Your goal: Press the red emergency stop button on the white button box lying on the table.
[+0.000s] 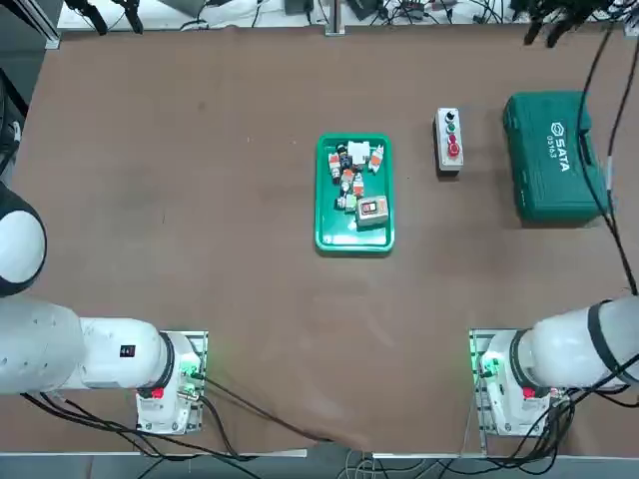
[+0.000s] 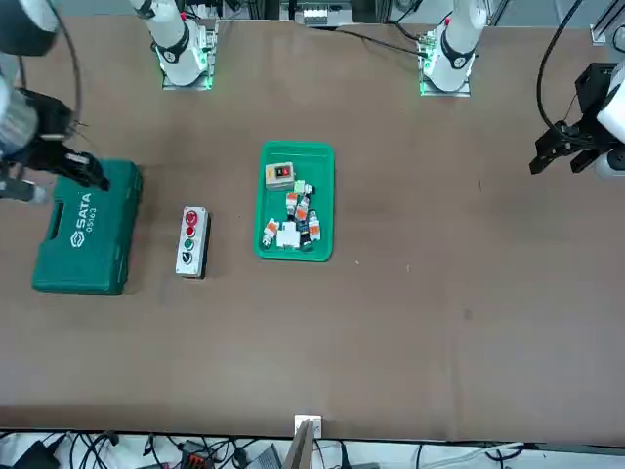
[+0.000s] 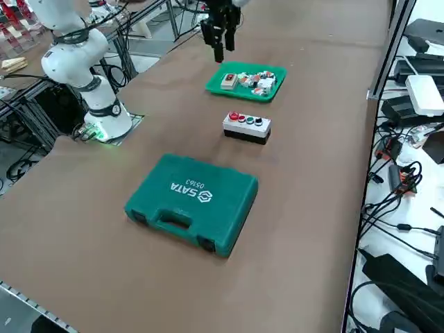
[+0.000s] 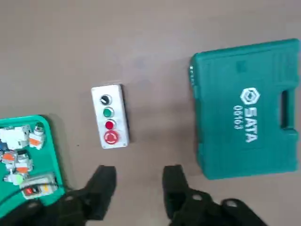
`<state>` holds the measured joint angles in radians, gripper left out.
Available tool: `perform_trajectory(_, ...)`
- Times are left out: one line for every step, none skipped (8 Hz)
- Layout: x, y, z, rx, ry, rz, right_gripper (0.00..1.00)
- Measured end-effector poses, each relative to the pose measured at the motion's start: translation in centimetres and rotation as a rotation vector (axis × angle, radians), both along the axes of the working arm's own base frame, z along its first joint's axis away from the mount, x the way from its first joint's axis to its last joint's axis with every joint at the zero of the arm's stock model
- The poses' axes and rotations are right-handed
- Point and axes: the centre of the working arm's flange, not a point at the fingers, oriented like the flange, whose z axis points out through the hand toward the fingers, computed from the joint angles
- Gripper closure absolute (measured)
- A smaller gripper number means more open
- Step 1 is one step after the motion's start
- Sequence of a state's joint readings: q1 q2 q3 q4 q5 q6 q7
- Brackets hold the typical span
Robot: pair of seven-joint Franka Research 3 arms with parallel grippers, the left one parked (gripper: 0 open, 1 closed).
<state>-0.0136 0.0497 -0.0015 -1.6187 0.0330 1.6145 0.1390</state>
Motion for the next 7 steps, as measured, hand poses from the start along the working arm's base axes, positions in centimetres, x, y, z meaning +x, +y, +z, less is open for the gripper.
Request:
perform_trajectory(-0.2, -1.1, 1.0, -0.033, 0.008, 0.015, 0.12)
perform_trajectory(-0.2, -1.5, 1.8, -0.071, 0.007, 0.053, 0.00)
perform_trajectory(-0.3, -1.2, 2.1, -0.082, 0.009, 0.085, 0.00)
perform_trajectory(-0.6, -0.6, 2.2, -0.081, 0.018, 0.106, 0.00)
perform_trajectory(-1.3, 0.2, 2.2, -0.080, 0.026, 0.129, 0.00)
perform_trajectory(-2.1, 1.4, 2.2, -0.081, 0.032, 0.151, 0.00)
perform_trajectory(-2.8, 2.4, 2.2, -0.081, 0.034, 0.169, 0.00)
